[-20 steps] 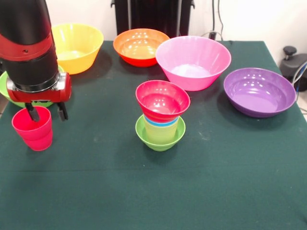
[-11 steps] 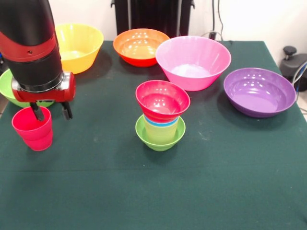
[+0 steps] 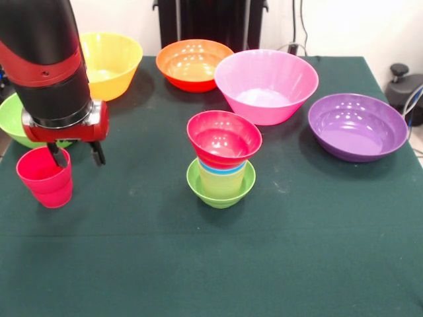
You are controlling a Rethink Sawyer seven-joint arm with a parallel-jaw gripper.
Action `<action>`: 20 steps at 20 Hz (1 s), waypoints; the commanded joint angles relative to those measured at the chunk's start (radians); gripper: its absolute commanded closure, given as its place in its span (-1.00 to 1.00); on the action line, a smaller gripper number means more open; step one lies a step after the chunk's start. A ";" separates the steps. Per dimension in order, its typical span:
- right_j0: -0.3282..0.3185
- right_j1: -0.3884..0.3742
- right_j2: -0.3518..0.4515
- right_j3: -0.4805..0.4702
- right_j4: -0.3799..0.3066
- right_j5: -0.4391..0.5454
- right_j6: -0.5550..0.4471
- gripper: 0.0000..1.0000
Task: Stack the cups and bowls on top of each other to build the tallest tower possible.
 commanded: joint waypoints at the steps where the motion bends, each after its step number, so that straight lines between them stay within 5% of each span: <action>1: 0.023 0.062 -0.001 0.081 -0.004 -0.094 0.124 -1.00; 20: 0.009 0.070 -0.008 0.097 0.008 -0.136 0.105 -1.00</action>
